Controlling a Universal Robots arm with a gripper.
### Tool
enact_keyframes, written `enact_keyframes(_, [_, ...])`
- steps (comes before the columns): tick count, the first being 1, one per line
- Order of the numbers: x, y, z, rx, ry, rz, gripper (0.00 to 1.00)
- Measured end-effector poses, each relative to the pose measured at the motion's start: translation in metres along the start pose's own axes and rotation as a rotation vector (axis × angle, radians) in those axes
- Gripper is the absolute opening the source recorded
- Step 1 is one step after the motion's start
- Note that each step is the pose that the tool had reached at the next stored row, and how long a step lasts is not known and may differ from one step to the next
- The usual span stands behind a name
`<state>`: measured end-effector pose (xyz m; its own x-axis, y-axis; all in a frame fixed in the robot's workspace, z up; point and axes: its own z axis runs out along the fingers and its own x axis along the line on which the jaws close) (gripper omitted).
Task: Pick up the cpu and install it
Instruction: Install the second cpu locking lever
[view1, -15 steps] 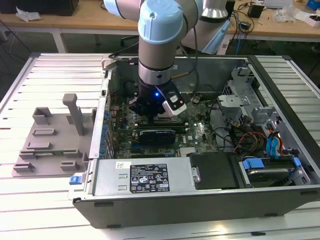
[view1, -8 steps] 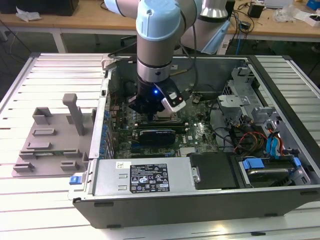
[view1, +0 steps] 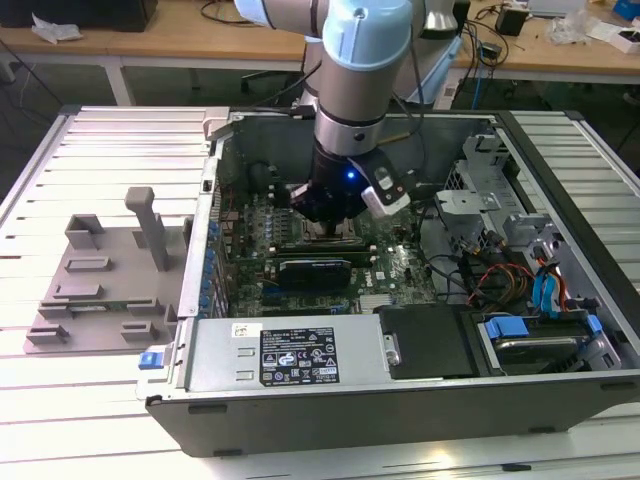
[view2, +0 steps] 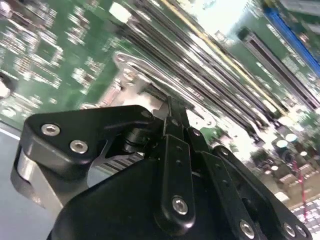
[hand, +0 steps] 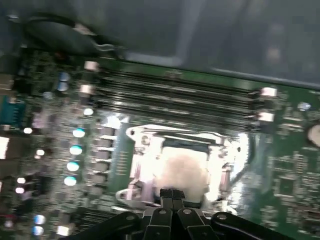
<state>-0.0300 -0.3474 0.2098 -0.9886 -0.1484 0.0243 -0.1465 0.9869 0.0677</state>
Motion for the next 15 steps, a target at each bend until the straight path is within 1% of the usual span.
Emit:
enact_keyframes(2, [-0.004, 0.0047, 0.0003, 0.0149, 0.0022, 0.001, 0.11])
enact_keyframes(3, [-0.0067, 0.0131, 0.0008, 0.0334, 0.005, 0.001, 0.11])
enact_keyframes(4, [-0.0076, 0.0188, 0.0011, 0.0451, 0.0066, 0.002, 0.11])
enact_keyframes(6, [-0.0092, 0.0286, 0.0016, 0.061, 0.0091, 0.002, 0.11])
enact_keyframes(7, [-0.0097, 0.0321, 0.0015, 0.0661, 0.0097, 0.002, 0.11])
enact_keyframes(8, [-0.0099, 0.0337, 0.0004, 0.0712, 0.0104, 0.003, 0.11])
enact_keyframes(9, [-0.0099, 0.0346, -0.0042, 0.079, 0.0116, 0.003, 0.11])
enact_keyframes(10, [-0.0096, 0.0354, -0.0145, 0.0893, 0.0132, 0.003, 0.11])
enact_keyframes(11, [-0.0095, 0.0358, -0.0213, 0.0933, 0.0138, 0.003, 0.11])
enact_keyframes(13, [-0.0093, 0.0365, -0.0306, 0.0954, 0.0141, 0.003, 0.11])
enact_keyframes(14, [-0.0091, 0.037, -0.0386, 0.0966, 0.0143, 0.003, 0.11])
enact_keyframes(15, [-0.009, 0.0373, -0.043, 0.0966, 0.0143, 0.003, 0.11])
